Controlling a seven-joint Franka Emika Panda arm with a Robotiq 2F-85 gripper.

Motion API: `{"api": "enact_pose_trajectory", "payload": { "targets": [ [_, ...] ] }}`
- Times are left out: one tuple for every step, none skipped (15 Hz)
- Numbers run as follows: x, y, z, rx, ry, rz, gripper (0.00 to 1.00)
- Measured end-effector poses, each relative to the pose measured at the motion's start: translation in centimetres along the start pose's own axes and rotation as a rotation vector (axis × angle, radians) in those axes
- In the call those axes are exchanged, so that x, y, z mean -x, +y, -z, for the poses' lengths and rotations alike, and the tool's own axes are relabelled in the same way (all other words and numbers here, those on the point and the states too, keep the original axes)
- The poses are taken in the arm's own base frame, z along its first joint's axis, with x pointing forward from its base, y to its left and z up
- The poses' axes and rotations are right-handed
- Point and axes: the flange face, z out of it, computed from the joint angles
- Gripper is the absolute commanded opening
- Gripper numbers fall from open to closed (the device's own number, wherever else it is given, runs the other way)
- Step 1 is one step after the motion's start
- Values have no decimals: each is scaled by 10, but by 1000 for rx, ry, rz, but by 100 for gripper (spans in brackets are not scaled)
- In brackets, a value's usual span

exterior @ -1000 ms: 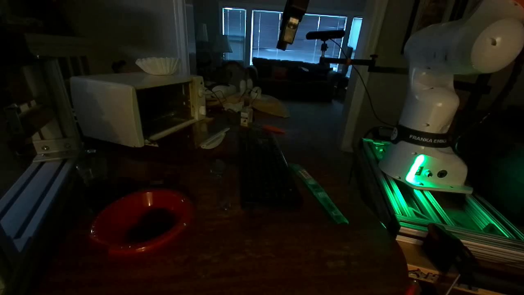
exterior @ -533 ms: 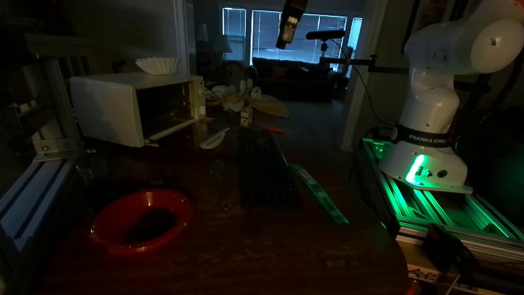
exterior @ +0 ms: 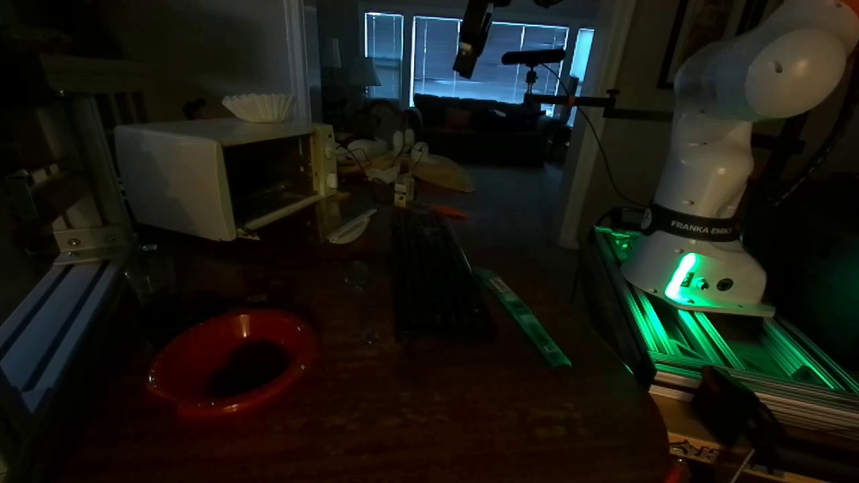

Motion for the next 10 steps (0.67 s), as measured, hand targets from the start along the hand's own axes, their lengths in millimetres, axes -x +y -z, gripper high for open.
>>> {"api": "enact_pose_trajectory", "payload": {
  "targets": [
    [3,16,-2,3,-6,-22,100],
    [7,32,-5,9,-15,-48,100],
    [11,48,-9,16,-25,-75,100],
    [14,63,-12,25,-32,-104,100],
    [17,79,-15,34,-33,-133,100],
    [20,94,-19,43,-32,-158,100],
    [22,107,-24,51,-29,-179,100],
    [23,119,-29,59,-26,-195,100],
    [24,129,-36,71,-25,-209,100],
    [25,137,-43,87,-26,-218,100]
  ]
}}
